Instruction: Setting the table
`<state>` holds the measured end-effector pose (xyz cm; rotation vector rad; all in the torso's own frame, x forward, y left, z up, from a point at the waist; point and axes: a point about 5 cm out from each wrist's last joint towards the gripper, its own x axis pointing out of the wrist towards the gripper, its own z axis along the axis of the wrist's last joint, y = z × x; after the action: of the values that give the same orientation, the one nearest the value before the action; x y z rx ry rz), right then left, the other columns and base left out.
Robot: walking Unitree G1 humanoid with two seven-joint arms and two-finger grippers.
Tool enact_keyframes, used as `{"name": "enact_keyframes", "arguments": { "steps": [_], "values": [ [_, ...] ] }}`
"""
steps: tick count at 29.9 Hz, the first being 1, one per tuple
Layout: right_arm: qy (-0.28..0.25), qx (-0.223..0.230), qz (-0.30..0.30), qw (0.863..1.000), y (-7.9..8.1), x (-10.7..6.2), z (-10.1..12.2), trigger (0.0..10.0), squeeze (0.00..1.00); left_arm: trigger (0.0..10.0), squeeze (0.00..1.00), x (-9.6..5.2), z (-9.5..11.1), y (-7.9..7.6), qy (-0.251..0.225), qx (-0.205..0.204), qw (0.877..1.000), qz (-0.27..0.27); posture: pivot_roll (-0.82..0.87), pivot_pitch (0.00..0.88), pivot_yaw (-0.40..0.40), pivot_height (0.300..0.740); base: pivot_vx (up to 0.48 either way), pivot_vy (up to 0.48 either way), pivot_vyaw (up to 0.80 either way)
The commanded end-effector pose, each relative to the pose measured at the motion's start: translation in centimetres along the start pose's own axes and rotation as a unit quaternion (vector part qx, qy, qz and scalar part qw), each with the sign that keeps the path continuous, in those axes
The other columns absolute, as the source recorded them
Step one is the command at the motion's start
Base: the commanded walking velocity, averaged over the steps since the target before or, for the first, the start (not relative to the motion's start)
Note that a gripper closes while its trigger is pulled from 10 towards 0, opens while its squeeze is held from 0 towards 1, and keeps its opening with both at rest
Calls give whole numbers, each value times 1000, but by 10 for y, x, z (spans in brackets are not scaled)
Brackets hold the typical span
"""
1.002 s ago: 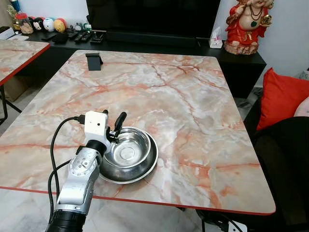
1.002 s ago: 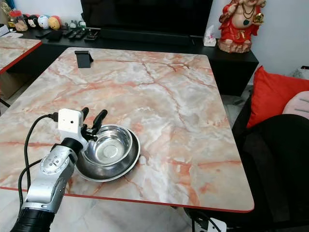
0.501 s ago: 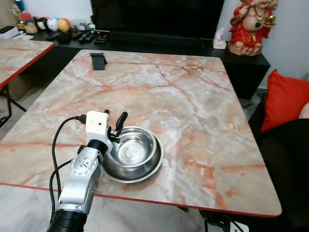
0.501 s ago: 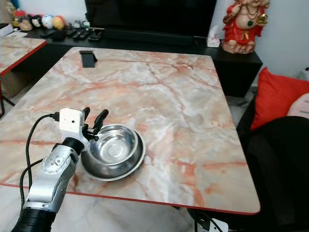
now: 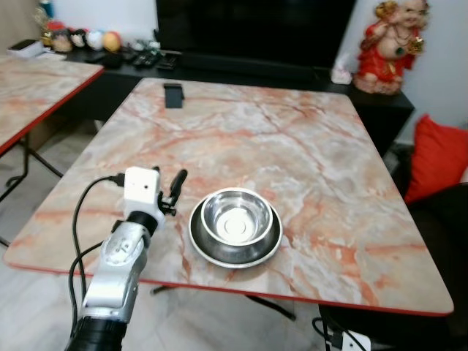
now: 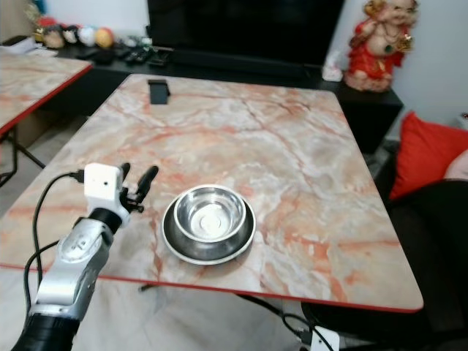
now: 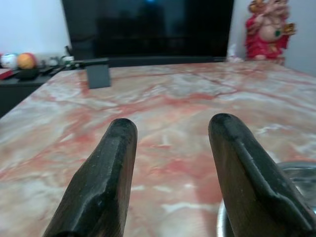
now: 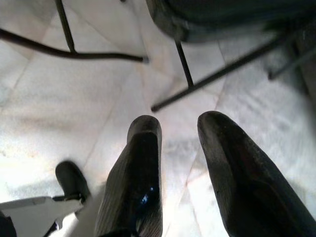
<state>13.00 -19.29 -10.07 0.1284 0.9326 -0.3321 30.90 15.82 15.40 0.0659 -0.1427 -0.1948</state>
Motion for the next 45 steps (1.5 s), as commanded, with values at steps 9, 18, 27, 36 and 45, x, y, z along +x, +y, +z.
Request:
{"name": "enact_keyframes", "arguments": {
  "steps": [9,18,27,36,45],
  "values": [
    [7,-6,-3,1000,-4,0,-2,10000,0,10000,0,3,2,-6,-1,2,1000,-10,55,0,-26,740,0,325,0],
    [8,-11,-2,1000,-4,0,-2,10000,0,10000,0,5,5,-7,-5,1,1000,-13,53,0,-17,740,0,326,0],
    [12,-11,-1,1000,-2,-1,-4,10000,0,10000,0,7,6,-7,-6,3,1000,-19,46,0,-5,740,0,327,0],
    [13,-10,1,1000,0,0,-3,10000,0,10000,0,8,6,-7,-5,5,1000,-21,52,0,-3,740,0,327,0],
    [8,-24,3,1000,-1,0,-1,10000,0,10000,0,8,6,-8,-3,4,1000,-19,54,0,-6,740,0,326,209]
  ]
}}
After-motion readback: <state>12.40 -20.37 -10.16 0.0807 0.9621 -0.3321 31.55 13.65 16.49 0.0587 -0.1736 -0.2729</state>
